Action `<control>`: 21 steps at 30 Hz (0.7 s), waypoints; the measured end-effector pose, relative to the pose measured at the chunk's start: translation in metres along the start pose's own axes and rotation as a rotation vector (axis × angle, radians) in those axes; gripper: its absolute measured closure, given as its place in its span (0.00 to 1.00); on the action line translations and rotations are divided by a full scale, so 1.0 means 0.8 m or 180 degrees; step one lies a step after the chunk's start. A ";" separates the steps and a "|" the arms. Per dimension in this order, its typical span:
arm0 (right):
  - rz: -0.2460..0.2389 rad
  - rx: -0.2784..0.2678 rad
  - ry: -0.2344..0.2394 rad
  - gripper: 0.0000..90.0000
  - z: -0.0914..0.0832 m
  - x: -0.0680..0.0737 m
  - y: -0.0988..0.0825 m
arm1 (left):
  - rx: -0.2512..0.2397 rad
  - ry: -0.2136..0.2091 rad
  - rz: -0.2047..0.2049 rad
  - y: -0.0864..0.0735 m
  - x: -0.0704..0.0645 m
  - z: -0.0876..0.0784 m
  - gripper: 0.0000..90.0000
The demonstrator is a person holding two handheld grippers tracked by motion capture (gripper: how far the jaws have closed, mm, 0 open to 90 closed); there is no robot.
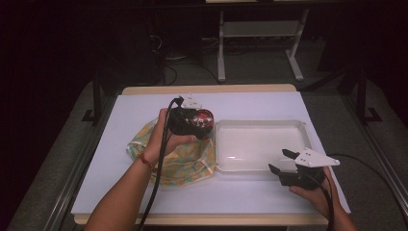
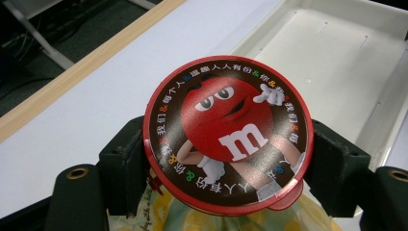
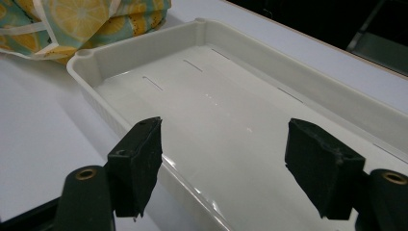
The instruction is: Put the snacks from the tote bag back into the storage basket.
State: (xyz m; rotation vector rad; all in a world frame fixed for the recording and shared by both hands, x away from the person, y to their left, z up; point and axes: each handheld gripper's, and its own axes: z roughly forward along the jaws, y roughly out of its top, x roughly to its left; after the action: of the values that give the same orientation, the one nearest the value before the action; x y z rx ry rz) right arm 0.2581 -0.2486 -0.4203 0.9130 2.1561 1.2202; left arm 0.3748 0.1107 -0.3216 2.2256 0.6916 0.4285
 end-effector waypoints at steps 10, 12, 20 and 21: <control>0.0010 0.0002 -0.0012 0.32 0.000 -0.001 0.000 | 0.0029 -0.0050 0.0043 0.010 -0.009 0.012 0.29; 0.0015 -0.0006 -0.0013 0.32 -0.002 -0.002 0.000 | 0.0024 -0.0057 0.0041 0.012 -0.011 0.013 0.29; 0.0007 0.0011 -0.0021 0.32 0.000 -0.003 -0.001 | 0.0028 -0.0085 0.0063 0.016 -0.015 0.019 0.29; 0.0013 0.0013 -0.0021 0.32 0.000 -0.003 -0.001 | 0.0024 -0.0088 0.0053 0.016 -0.015 0.020 0.29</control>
State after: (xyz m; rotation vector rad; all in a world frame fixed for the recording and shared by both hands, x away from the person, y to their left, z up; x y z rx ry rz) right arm 0.2591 -0.2508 -0.4210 0.9222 2.1533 1.2136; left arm 0.3773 0.0871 -0.3239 2.2416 0.6615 0.4034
